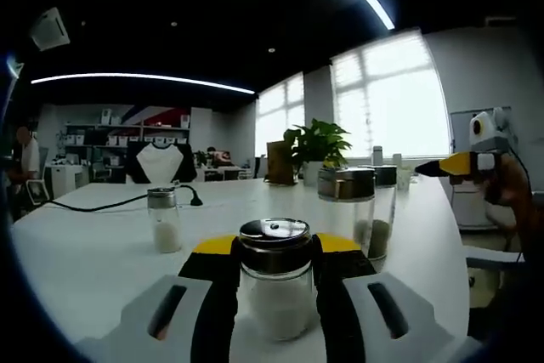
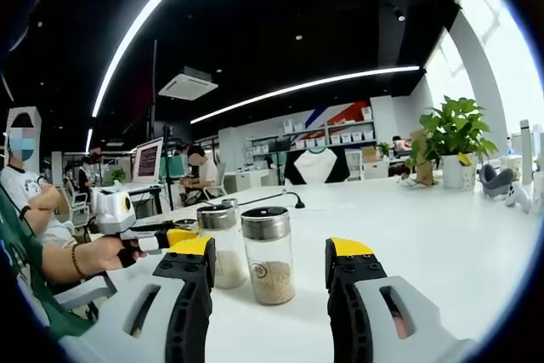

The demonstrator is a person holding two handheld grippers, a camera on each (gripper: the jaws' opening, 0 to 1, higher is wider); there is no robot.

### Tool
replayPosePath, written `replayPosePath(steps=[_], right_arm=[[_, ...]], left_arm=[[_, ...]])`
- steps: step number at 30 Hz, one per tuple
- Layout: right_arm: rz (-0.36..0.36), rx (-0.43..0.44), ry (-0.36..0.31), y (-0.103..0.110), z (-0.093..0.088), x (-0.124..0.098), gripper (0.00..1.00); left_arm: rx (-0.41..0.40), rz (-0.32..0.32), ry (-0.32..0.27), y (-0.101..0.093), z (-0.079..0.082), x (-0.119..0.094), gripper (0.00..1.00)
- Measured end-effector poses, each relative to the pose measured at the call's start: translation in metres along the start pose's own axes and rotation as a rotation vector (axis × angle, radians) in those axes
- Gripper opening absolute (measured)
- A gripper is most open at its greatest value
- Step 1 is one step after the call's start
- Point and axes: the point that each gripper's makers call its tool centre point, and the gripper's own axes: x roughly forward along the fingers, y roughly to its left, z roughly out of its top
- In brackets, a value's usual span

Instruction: Rotate the seasoning bottle until the label or dispensing opening points toward the visible target arrow and the bottle remains upright within the marked orientation range

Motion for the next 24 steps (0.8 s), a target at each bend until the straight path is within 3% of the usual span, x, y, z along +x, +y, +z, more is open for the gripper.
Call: replayPosePath(steps=[5, 12, 16, 24], right_arm=[[0.006, -0.002, 0.005, 0.002, -0.002, 0.001, 0.54], [0.031, -0.028, 0.001, 0.007, 0.000, 0.002, 0.59], [0.083, -0.043, -0.006, 0.016, 0.003, 0.003, 0.65], [0.146, -0.032, 0.044, 0.021, -0.004, 0.001, 0.81]], left_arm=[[0.041, 0.004, -0.003, -0.004, -0.001, -0.002, 0.35], [0.023, 0.011, -0.012, -0.003, 0.000, -0.003, 0.35], [-0.011, 0.008, -0.021, -0.003, -0.001, -0.004, 0.35], [-0.045, -0.005, -0.020, -0.003, -0.002, -0.005, 0.35]])
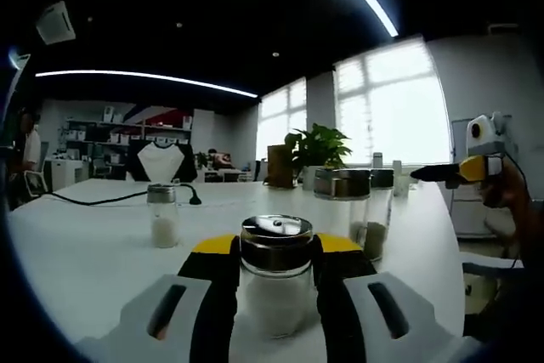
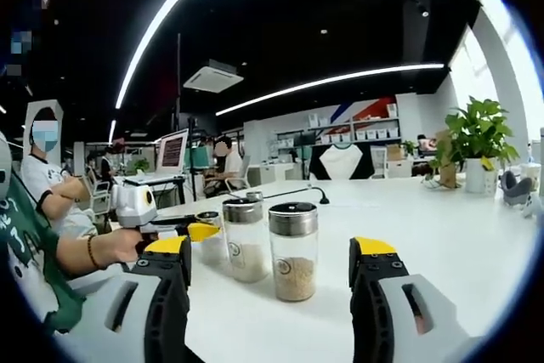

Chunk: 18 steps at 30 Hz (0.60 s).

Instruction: Rotate the seasoning bottle until the label or dispensing opening points toward the visible target arrow and the bottle remains upright within the marked orientation range

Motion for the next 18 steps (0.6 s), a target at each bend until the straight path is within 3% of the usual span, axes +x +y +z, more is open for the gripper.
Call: replayPosePath(steps=[3, 6, 11, 13, 18], right_arm=[[0.002, -0.013, 0.031, -0.002, -0.004, -0.001, 0.87], [-0.033, -0.054, 0.044, -0.008, -0.005, -0.002, 0.99], [-0.021, -0.065, 0.075, -0.009, -0.008, -0.002, 1.00], [-0.010, -0.061, 0.080, -0.006, -0.009, -0.001, 1.00], [-0.004, -0.064, 0.102, -0.004, -0.014, 0.001, 1.00]], left_arm=[[-0.018, -0.014, 0.010, 0.000, -0.001, 0.000, 0.35], [-0.026, -0.019, 0.011, 0.000, -0.001, 0.000, 0.35], [-0.030, -0.027, 0.015, -0.001, -0.001, 0.000, 0.35], [-0.024, -0.077, 0.031, -0.005, -0.002, 0.001, 0.36], [-0.018, -0.133, 0.046, -0.005, 0.006, -0.002, 0.36]])
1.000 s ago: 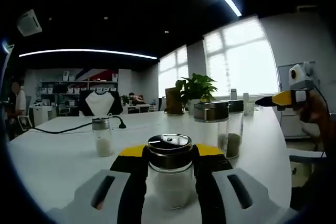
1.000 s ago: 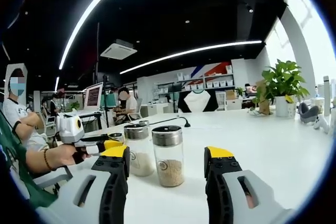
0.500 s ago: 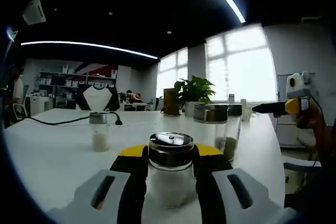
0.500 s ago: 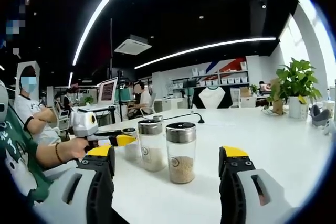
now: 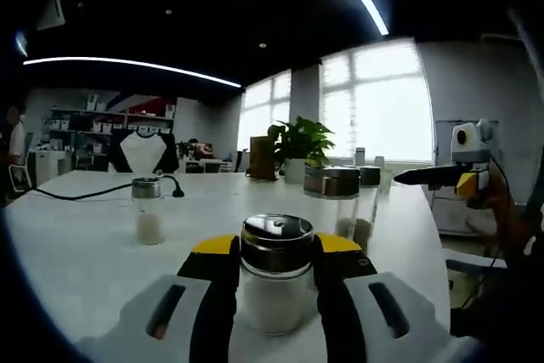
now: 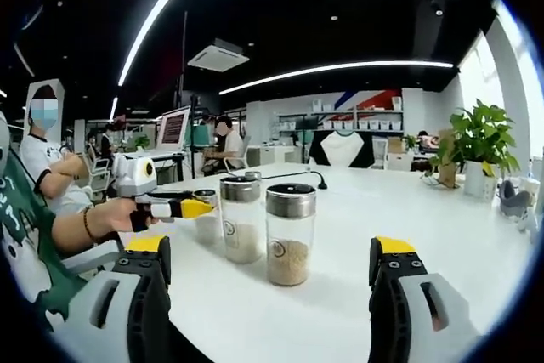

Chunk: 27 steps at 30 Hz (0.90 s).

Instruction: Rotate the seasoning bottle until the label or dispensing opening points toward the visible target arrow and the bottle remains upright within the marked orientation range

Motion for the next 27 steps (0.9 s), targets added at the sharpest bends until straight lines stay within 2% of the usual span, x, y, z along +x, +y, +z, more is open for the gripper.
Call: replayPosePath(steps=[3, 4, 6, 7, 8, 10, 12, 14, 16, 18, 19, 22, 27], right_arm=[[0.006, 0.003, 0.004, 0.001, -0.002, 0.001, 1.00], [0.008, 0.003, 0.005, 0.001, -0.002, 0.001, 1.00], [0.010, 0.001, 0.005, 0.001, -0.002, 0.002, 1.00], [0.011, 0.003, 0.005, -0.002, -0.002, 0.002, 1.00], [0.013, 0.003, 0.006, -0.005, -0.002, 0.003, 1.00], [0.014, 0.002, 0.009, -0.004, -0.003, 0.003, 1.00], [0.011, 0.003, 0.011, -0.004, -0.004, 0.003, 1.00], [0.013, -0.001, 0.015, -0.002, -0.005, 0.003, 1.00], [0.014, -0.004, 0.020, -0.001, -0.006, 0.002, 1.00], [0.016, -0.008, 0.019, -0.004, -0.004, 0.002, 1.00], [0.016, -0.010, 0.019, -0.003, -0.004, 0.002, 1.00], [-0.008, 0.006, 0.014, -0.004, -0.004, 0.001, 1.00], [-0.016, 0.012, 0.006, -0.004, -0.004, -0.002, 1.00]], left_arm=[[0.021, -0.056, -0.029, -0.002, 0.013, -0.004, 0.37], [0.058, -0.130, -0.006, -0.008, 0.015, -0.005, 0.39], [0.107, -0.236, 0.070, -0.015, 0.009, -0.008, 0.40], [0.153, -0.245, 0.067, -0.013, 0.010, -0.008, 0.40], [0.184, -0.275, 0.089, -0.014, 0.008, -0.009, 0.41], [0.184, -0.346, 0.069, -0.018, 0.013, -0.009, 0.45], [0.125, -0.369, 0.039, -0.013, 0.020, -0.007, 0.48], [0.107, -0.369, 0.036, -0.003, 0.020, -0.006, 0.48], [0.114, -0.378, 0.042, 0.003, 0.020, -0.005, 0.52], [0.139, -0.377, 0.011, 0.010, 0.025, -0.003, 0.61], [0.144, -0.404, 0.003, 0.008, 0.027, -0.004, 0.64], [0.148, -0.519, 0.001, -0.004, 0.028, -0.009, 0.58], [0.096, -0.562, 0.044, -0.002, 0.019, -0.005, 0.57]])
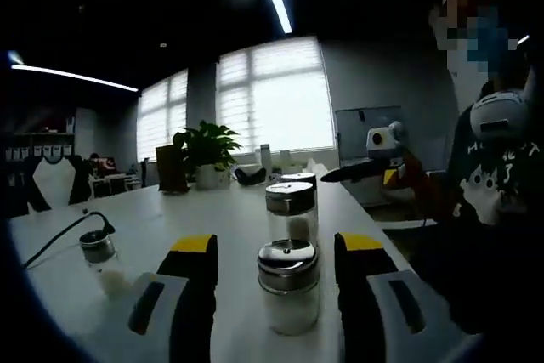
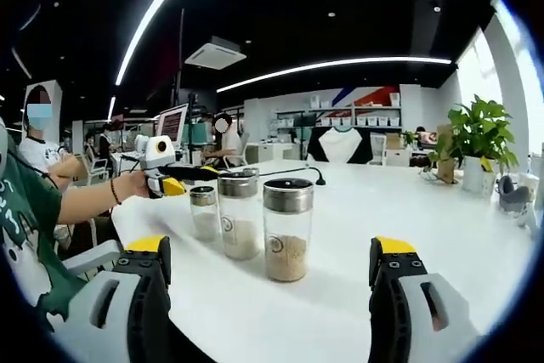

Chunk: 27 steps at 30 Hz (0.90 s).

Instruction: Rotate the seasoning bottle until the label or dispensing opening points toward the visible target arrow and the bottle remains upright within the marked orientation range

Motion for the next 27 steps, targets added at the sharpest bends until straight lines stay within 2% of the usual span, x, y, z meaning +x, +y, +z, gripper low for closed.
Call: replayPosePath(steps=[4, 7, 10, 12, 13, 15, 18, 27], right_arm=[[-0.002, -0.006, -0.004, 0.001, 0.001, -0.002, 1.00], [0.003, -0.011, -0.006, 0.002, 0.001, -0.002, 1.00], [-0.003, -0.006, -0.004, 0.002, 0.001, -0.003, 1.00], [-0.005, -0.007, -0.004, 0.001, 0.001, -0.003, 1.00], [-0.005, -0.006, -0.003, 0.001, 0.000, -0.003, 1.00], [-0.009, -0.004, -0.003, 0.000, 0.000, -0.003, 1.00], [-0.010, -0.003, 0.004, -0.001, -0.002, -0.003, 1.00], [-0.002, -0.009, 0.019, 0.001, -0.005, -0.002, 1.00]], left_arm=[[-0.024, -0.055, 0.010, -0.004, -0.009, 0.003, 0.54], [-0.027, -0.062, 0.024, -0.003, -0.015, 0.006, 0.48], [-0.047, -0.084, 0.000, -0.006, -0.012, 0.007, 0.47], [-0.038, -0.100, 0.013, -0.009, -0.012, 0.009, 0.45], [-0.022, -0.103, 0.030, -0.010, -0.014, 0.009, 0.44], [-0.038, -0.108, 0.032, -0.010, -0.015, 0.010, 0.43], [-0.059, -0.118, 0.035, -0.011, -0.017, 0.011, 0.34], [-0.056, -0.117, 0.034, -0.012, -0.015, 0.009, 0.33]])
